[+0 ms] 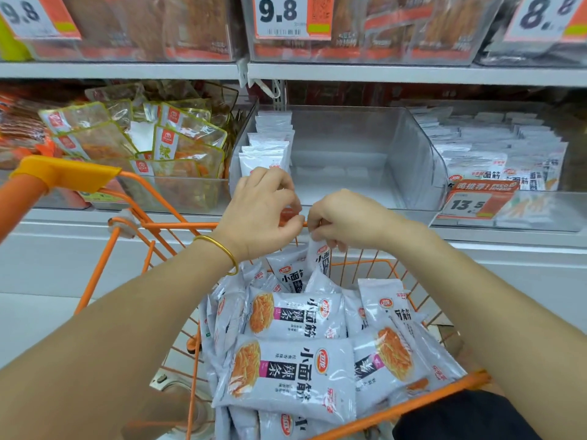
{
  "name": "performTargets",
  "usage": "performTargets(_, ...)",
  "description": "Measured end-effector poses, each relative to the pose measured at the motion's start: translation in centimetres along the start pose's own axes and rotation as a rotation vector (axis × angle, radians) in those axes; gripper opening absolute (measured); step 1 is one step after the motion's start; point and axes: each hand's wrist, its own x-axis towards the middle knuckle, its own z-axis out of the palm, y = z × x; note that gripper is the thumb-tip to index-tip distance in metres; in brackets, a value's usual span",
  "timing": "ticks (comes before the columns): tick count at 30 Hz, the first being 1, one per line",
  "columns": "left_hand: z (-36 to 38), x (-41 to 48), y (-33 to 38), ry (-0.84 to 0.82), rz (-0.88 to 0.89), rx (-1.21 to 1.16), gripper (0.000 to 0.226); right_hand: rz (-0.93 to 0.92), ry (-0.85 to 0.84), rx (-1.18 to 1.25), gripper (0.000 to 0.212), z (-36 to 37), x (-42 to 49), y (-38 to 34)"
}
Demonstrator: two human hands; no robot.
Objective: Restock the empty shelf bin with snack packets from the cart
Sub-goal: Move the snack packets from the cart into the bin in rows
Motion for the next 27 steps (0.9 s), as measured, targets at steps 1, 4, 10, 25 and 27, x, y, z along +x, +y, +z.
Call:
performTargets(1, 0.0, 0.0, 0.0, -0.009, -0.007, -0.02, 0.041, 0.002, 0.014, 0.029, 0.006, 0.1, 0.0, 0.1)
performTargets(4, 0.1, -0.1, 0.0, -0.047, 0.011, -0.036, 0.046, -0.004, 0.055, 0.039, 0.01, 0.9, 0.3, -0.1)
performTargets(10, -0.1, -0.5, -0.3, -0.112, 0.051, -0.019, 0.047, 0.0, 0.154, 0.139, 0.009, 2.3, 0.9, -0.6)
performTargets(25, -0.4, 1.1, -0.9, -0.047, -0.128, -0.21, 0.048, 0.162, 0.589, 0.798, 0.015, -0.8, 1.7, 0.6)
performTargets(27, -0.4, 1.7, -1.1, -0.016, -0.242, -0.303, 0.036, 0.242, 0.545, 0.855, 0.031, -0.8, 2.0, 1.3)
